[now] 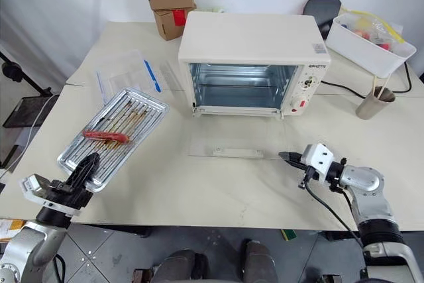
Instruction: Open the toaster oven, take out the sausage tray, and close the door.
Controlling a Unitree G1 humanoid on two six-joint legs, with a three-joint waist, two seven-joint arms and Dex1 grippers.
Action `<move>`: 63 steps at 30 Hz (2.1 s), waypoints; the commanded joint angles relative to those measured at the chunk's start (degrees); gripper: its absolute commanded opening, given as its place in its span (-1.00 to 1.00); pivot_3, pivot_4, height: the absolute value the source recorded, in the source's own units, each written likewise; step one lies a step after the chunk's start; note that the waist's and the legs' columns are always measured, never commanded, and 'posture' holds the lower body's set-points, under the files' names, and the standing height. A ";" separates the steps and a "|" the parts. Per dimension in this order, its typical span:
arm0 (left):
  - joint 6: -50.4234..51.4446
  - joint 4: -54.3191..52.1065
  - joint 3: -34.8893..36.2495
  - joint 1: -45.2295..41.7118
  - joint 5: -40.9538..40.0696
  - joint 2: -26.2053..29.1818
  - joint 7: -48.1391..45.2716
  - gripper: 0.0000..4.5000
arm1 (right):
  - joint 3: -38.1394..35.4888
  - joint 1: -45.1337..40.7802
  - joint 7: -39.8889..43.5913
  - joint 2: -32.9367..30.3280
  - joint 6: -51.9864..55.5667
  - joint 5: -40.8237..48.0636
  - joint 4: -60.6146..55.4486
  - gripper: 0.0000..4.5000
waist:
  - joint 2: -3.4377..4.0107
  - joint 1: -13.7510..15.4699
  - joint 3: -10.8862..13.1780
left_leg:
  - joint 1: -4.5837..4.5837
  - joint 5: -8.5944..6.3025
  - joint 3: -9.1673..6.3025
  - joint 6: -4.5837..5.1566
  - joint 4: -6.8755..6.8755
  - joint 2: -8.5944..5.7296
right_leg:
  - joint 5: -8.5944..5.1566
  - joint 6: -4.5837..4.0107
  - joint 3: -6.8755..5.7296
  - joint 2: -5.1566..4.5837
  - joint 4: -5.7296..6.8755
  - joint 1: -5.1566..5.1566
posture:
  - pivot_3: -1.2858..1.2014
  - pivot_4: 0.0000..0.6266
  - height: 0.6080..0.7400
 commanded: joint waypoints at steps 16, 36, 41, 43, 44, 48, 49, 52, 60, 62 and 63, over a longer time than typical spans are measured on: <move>1.11 -1.78 -4.16 -1.53 -1.58 2.72 1.51 -1.00 | -15.84 -1.58 -2.46 -2.07 29.88 22.82 -28.40 -0.98 | 0.04 0.43 0.02 | -0.10 -0.34 -0.04 -0.08 -0.01 -0.07 | 0.00 0.00 -0.04 -0.16 -0.06 -0.08 | 0.03 -0.52 1.00; 16.69 22.88 -37.63 -28.77 11.40 15.12 -9.04 -1.00 | -30.31 35.45 7.73 -7.22 26.61 21.06 -45.46 0.99 | 0.16 1.74 -0.01 | -0.07 -0.33 0.13 0.14 -0.02 -0.36 | 0.15 0.28 0.07 -0.13 0.06 0.03 | 0.03 -0.52 1.00; 17.49 29.97 -43.57 -38.52 25.66 11.80 -17.63 -1.00 | -32.39 40.50 8.33 -6.59 27.21 21.61 -49.48 0.99 | 0.19 2.10 -0.03 | -0.06 -0.24 0.16 0.30 -0.01 -0.32 | 0.18 0.34 0.14 0.38 -0.02 0.08 | 0.03 -0.52 1.00; 16.59 33.63 -45.68 -42.75 31.91 10.36 -21.83 -1.00 | -32.89 42.48 8.40 -6.19 27.41 21.93 -50.91 0.99 | 0.19 2.65 -0.03 | -0.06 -0.24 0.16 0.29 -0.01 -0.32 | 0.20 0.38 0.19 0.46 -0.07 0.10 | 0.03 -0.52 1.00; 16.15 35.65 -46.05 -44.50 34.42 9.68 -23.60 -1.00 | -33.05 43.07 8.27 -6.00 27.41 22.07 -51.45 0.99 | 0.20 2.86 -0.03 | -0.05 -0.24 0.20 0.29 0.00 -0.31 | 0.23 0.42 0.22 0.50 -0.15 0.10 | 0.03 -0.52 1.00; 15.44 41.22 -48.65 -49.20 44.48 8.42 -30.64 -1.00 | -33.05 45.25 7.88 -5.25 27.42 22.15 -52.98 0.99 | 0.20 3.19 -0.04 | 0.00 -0.37 0.27 0.05 0.00 -0.32 | 0.25 0.45 0.32 0.48 -0.25 0.10 | 0.03 -0.52 1.00; 15.62 41.81 -49.08 -49.78 46.24 8.26 -32.36 -1.00 | -32.94 45.54 7.86 -5.10 27.33 22.00 -53.05 0.99 | 0.25 3.19 -0.07 | 0.00 -0.38 0.27 0.03 0.00 -0.31 | 0.25 0.45 0.33 0.47 -0.26 0.10 | 0.03 -0.52 1.00; 16.58 42.74 -49.66 -50.67 50.63 7.66 -35.99 -0.69 | -32.24 45.93 7.78 -4.89 27.09 21.35 -53.26 1.00 | 0.28 3.13 -0.08 | 0.01 -0.39 0.26 0.02 0.00 -0.31 | 0.25 0.45 0.39 0.44 -0.26 0.10 | 0.03 -0.52 1.00; 17.68 36.74 -46.61 -47.24 57.08 9.68 -39.29 0.37 | -29.65 42.93 7.33 -5.34 27.31 20.53 -52.25 1.00 | 0.27 2.64 -0.08 | 0.01 -0.37 0.23 0.05 -0.01 -0.24 | 0.23 0.43 0.29 -0.02 -0.23 0.06 | 0.03 -0.52 1.00; 13.93 28.17 -47.06 -42.90 59.06 14.36 -42.69 0.62 | -28.94 41.56 7.48 -5.68 27.48 20.54 -51.61 1.00 | 0.27 2.30 -0.08 | 0.01 -0.37 0.22 0.05 -0.01 -0.24 | 0.22 0.41 0.26 -0.06 -0.21 0.05 | 0.03 -0.52 1.00; 10.78 23.38 -47.33 -40.18 60.39 17.21 -45.26 0.73 | -28.61 40.86 7.63 -5.89 27.57 20.57 -51.19 1.00 | 0.26 1.36 -0.08 | 0.01 -0.37 0.22 0.05 -0.02 -0.24 | 0.22 0.40 0.24 -0.06 -0.21 0.05 | 0.03 -0.52 1.00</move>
